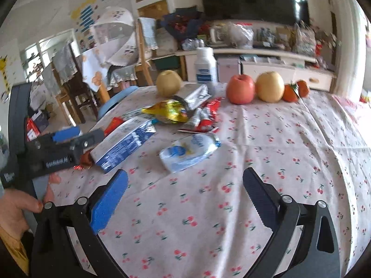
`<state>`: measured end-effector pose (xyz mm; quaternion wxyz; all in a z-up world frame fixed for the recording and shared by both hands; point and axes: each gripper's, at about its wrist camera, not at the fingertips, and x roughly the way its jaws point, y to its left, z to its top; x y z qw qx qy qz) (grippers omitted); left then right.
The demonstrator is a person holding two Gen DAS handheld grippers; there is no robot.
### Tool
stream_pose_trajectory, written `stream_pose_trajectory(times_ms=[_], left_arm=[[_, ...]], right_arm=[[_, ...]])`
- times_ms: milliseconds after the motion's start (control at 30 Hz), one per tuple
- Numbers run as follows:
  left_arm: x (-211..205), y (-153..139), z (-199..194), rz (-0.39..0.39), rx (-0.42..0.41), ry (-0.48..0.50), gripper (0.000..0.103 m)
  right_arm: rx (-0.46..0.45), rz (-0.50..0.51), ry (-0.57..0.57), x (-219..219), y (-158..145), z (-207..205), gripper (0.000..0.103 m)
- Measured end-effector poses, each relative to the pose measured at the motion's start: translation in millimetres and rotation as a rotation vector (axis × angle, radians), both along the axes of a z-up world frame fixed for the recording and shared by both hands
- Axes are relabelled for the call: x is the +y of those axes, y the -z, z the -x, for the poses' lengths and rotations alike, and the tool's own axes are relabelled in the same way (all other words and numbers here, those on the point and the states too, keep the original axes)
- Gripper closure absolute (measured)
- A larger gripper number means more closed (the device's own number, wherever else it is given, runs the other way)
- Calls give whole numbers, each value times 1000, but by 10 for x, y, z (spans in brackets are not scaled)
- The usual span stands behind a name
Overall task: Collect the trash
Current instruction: 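Grasp the white milk carton with the left gripper while the right approaches the MAGICDAY bag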
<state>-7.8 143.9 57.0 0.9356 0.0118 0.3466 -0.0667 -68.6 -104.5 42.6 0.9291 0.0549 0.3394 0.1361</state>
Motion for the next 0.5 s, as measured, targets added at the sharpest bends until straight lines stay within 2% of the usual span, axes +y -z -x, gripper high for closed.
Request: stream_pose_trajectory(times_ms=[200,333,500], left_arm=[[-117,121,-185,-24,47,12,15],[-110,208,-303,-36,90,-4,27],[-81,253,-392,-25,115,-27,31]], right_arm=[[74,-8,27,-100,94,-293,5],[105,-18,-20,-60,177,-492,5],[155,-79,-45,-84,265,-723,5]])
